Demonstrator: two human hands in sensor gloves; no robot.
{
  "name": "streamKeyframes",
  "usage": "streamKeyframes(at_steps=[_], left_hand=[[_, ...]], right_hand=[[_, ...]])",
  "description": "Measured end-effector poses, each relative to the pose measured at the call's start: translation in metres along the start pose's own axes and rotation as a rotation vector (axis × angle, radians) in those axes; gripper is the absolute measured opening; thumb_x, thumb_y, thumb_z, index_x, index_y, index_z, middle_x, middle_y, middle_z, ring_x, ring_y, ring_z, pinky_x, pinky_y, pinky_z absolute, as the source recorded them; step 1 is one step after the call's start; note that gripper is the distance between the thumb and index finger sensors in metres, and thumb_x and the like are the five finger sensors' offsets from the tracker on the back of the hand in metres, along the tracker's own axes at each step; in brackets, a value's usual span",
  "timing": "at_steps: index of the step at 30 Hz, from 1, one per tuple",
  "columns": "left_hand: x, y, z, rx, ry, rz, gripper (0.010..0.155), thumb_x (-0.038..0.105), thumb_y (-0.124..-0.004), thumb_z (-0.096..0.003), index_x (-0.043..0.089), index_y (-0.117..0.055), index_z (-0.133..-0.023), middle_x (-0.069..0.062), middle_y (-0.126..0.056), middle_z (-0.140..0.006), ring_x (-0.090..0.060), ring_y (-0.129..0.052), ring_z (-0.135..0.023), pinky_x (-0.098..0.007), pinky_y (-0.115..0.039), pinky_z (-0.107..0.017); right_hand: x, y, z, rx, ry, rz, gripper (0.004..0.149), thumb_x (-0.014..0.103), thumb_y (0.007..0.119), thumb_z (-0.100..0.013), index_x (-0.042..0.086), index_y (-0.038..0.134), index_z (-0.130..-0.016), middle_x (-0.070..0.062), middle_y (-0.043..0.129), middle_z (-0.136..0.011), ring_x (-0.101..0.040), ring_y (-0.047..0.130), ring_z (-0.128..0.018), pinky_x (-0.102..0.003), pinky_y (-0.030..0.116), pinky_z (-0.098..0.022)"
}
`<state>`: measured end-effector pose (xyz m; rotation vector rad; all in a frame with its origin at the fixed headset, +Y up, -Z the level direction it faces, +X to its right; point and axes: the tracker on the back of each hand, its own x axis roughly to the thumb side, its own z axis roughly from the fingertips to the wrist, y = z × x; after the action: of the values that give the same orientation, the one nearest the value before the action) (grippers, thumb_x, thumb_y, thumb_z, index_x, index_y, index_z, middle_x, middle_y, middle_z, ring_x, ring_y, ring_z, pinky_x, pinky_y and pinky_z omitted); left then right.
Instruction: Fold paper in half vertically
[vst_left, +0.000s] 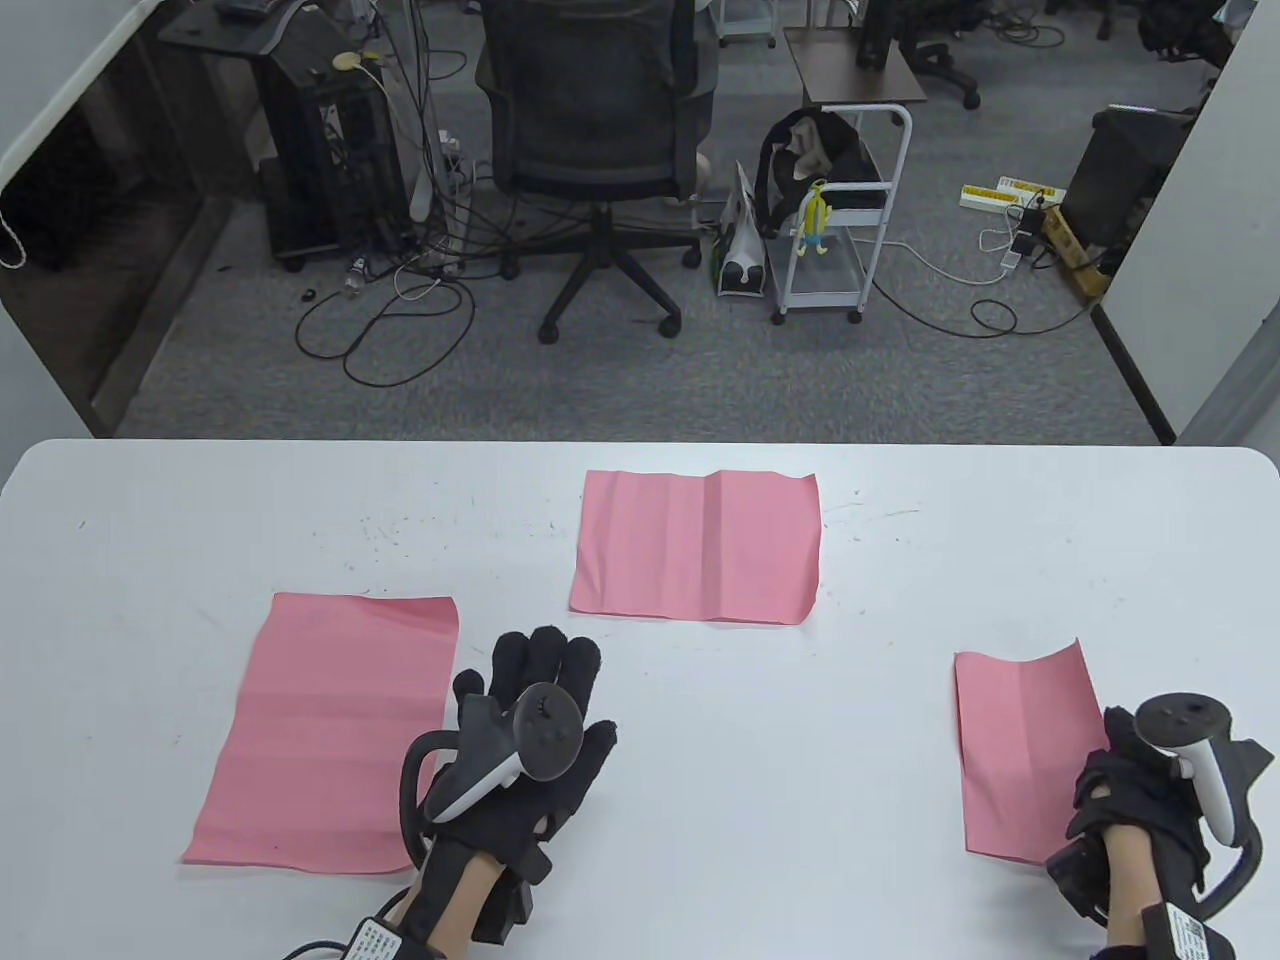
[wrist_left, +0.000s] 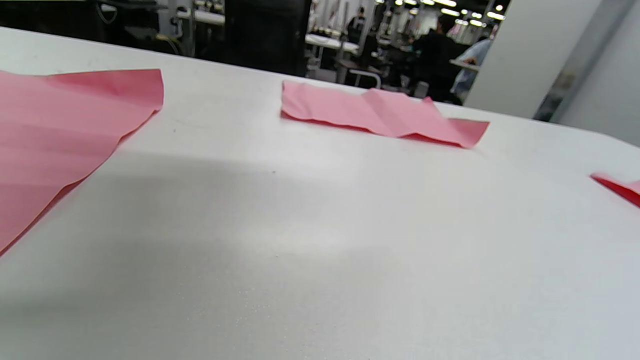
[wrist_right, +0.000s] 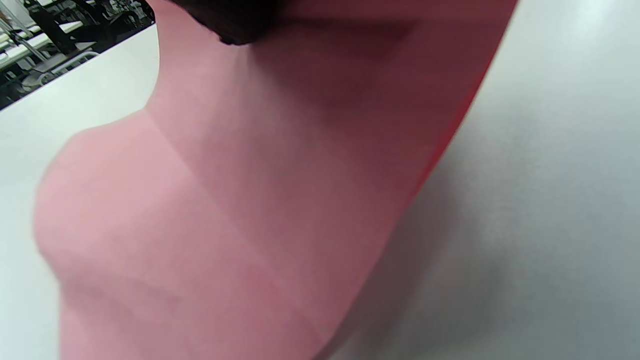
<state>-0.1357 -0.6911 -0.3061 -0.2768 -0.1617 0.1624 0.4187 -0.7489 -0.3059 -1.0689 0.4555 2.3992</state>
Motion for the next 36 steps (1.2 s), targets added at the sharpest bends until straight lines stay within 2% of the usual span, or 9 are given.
streamKeyframes(at_steps=[6, 10, 12, 15, 20, 24, 30, 36], left_hand=[[0.001, 0.0, 0.0, -0.004, 0.001, -0.004, 0.079, 0.069, -0.038, -0.0529, 0.042, 0.005, -0.113, 0.006, 0.008, -0.125, -0.031, 0.005, -0.117, -0.066, -0.013, -0.083], [0.003, -0.001, 0.0, -0.012, -0.003, -0.01, 0.079, 0.069, -0.038, -0.0528, 0.042, 0.006, -0.112, 0.006, 0.009, -0.125, -0.031, 0.005, -0.117, -0.066, -0.013, -0.083], [0.004, -0.001, 0.0, -0.013, -0.007, -0.01, 0.079, 0.069, -0.038, -0.0529, 0.042, 0.006, -0.112, 0.006, 0.009, -0.125, -0.031, 0.005, -0.117, -0.066, -0.013, -0.083], [0.006, -0.001, 0.0, -0.017, -0.014, -0.012, 0.079, 0.069, -0.038, -0.0529, 0.042, 0.006, -0.112, 0.006, 0.009, -0.125, -0.031, 0.005, -0.117, -0.066, -0.012, -0.083], [0.009, -0.003, 0.0, -0.025, -0.021, -0.018, 0.079, 0.069, -0.038, -0.0528, 0.042, 0.006, -0.112, 0.006, 0.009, -0.125, -0.031, 0.005, -0.117, -0.066, -0.013, -0.083], [0.01, -0.002, 0.002, -0.019, -0.031, -0.014, 0.079, 0.069, -0.038, -0.0529, 0.042, 0.006, -0.112, 0.006, 0.009, -0.125, -0.031, 0.005, -0.117, -0.066, -0.012, -0.083], [0.012, 0.0, 0.005, -0.008, -0.044, -0.009, 0.079, 0.069, -0.038, -0.0529, 0.042, 0.006, -0.112, 0.006, 0.009, -0.125, -0.031, 0.005, -0.117, -0.066, -0.012, -0.083], [0.013, -0.001, 0.005, -0.005, -0.043, -0.021, 0.079, 0.069, -0.039, -0.0529, 0.042, 0.006, -0.113, 0.006, 0.008, -0.125, -0.031, 0.005, -0.117, -0.066, -0.013, -0.083]], right_hand=[[-0.001, 0.008, -0.004, -0.034, 0.06, 0.108, 0.062, 0.033, 0.076, -0.05, 0.032, 0.047, -0.104, 0.004, 0.074, -0.099, -0.016, 0.09, -0.075, -0.04, 0.077, -0.059], [0.003, 0.006, 0.0, -0.054, 0.089, 0.177, 0.066, 0.043, 0.072, -0.05, 0.032, 0.04, -0.106, 0.001, 0.062, -0.108, -0.024, 0.079, -0.09, -0.046, 0.069, -0.067], [0.006, 0.004, 0.005, -0.079, 0.068, 0.172, 0.068, 0.048, 0.069, -0.05, 0.032, 0.036, -0.107, 0.0, 0.055, -0.111, -0.029, 0.071, -0.096, -0.049, 0.063, -0.071], [0.022, 0.0, 0.019, -0.083, -0.043, 0.131, 0.068, 0.049, 0.067, -0.05, 0.031, 0.034, -0.108, -0.002, 0.052, -0.112, -0.033, 0.065, -0.1, -0.052, 0.059, -0.073], [0.072, 0.002, 0.049, -0.1, -0.219, 0.156, 0.068, 0.05, 0.066, -0.05, 0.031, 0.035, -0.108, -0.003, 0.051, -0.113, -0.034, 0.06, -0.102, -0.053, 0.057, -0.073], [0.113, 0.011, 0.065, -0.078, -0.303, 0.173, 0.068, 0.05, 0.066, -0.051, 0.032, 0.035, -0.108, -0.002, 0.049, -0.114, -0.034, 0.058, -0.103, -0.054, 0.056, -0.075], [0.185, 0.036, 0.088, -0.045, -0.405, 0.204, 0.068, 0.052, 0.065, -0.051, 0.035, 0.034, -0.109, 0.0, 0.047, -0.116, -0.034, 0.054, -0.106, -0.054, 0.052, -0.077], [0.254, 0.068, 0.098, -0.007, -0.498, 0.271, 0.068, 0.054, 0.064, -0.051, 0.037, 0.032, -0.109, 0.002, 0.042, -0.118, -0.034, 0.044, -0.11, -0.056, 0.046, -0.08]])
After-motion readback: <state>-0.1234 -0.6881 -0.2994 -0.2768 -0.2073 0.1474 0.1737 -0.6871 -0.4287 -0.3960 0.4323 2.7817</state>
